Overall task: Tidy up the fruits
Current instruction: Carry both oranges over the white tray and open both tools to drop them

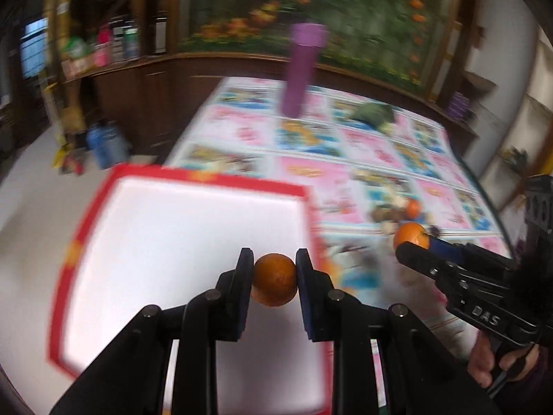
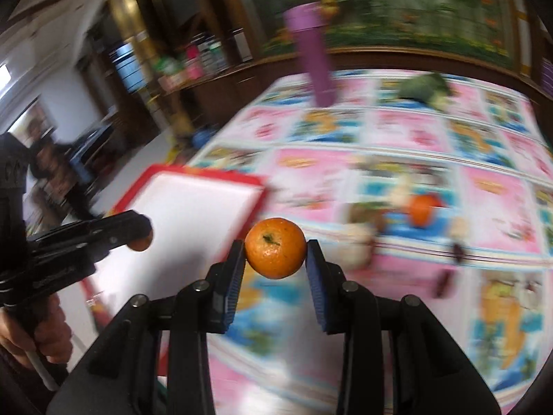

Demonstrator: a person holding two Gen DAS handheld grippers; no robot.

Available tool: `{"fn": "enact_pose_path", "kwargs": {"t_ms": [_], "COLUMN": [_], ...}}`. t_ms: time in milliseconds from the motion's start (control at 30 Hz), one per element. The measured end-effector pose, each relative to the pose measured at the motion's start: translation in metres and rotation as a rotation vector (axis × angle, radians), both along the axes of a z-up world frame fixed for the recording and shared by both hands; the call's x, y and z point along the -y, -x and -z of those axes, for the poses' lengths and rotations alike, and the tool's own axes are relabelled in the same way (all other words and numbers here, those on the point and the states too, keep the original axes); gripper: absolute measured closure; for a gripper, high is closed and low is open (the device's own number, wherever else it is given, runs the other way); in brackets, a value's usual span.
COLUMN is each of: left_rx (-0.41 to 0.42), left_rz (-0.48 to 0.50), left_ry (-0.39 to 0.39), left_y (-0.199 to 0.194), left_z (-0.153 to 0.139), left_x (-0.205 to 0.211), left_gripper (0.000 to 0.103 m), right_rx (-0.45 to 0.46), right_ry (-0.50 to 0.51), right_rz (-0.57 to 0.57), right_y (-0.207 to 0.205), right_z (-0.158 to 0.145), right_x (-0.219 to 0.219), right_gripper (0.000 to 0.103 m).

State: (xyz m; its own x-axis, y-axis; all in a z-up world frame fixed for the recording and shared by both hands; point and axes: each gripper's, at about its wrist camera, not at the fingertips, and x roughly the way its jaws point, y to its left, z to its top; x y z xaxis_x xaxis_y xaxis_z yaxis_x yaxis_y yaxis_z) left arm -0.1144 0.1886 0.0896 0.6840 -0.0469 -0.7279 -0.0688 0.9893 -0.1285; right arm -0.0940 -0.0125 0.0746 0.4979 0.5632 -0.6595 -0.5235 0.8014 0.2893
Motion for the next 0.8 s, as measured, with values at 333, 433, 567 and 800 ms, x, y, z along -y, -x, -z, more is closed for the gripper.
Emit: {"fn": "enact_pose_path", "kwargs": {"t_ms": [333,433,567,800], "left_rx": [-0.073,-0.113,-0.111,-0.135], "left_rz": [-0.212,-0.229,-0.237,-0.290], "left_ry": [-0.011,0.003,0.014,-0.029], "left_y": [0.026,0.027,0.031,0.034], "left_z": [0.035,0.049,0.053,0.055], "left_x": [-0.074,-0.082,-0.086,-0.086], "left_gripper": [0.079,0.079,0.076,0.049], "right_rx": [-0.083,-0.102,-0.111,-0.096], "right_ry": [0.111,0.148,0.167,0.198], "right_rz": [-0.185,-0.212,-0.224,-0.222], "right_y": [0.013,0.018,0.026,0.032], "right_z": [0.033,0.043,0.048,0.044], "right_x": [-0.107,-0.121,-0.126,-0.124], "right_gripper": [0.065,0.065,0.065,0.054]}}
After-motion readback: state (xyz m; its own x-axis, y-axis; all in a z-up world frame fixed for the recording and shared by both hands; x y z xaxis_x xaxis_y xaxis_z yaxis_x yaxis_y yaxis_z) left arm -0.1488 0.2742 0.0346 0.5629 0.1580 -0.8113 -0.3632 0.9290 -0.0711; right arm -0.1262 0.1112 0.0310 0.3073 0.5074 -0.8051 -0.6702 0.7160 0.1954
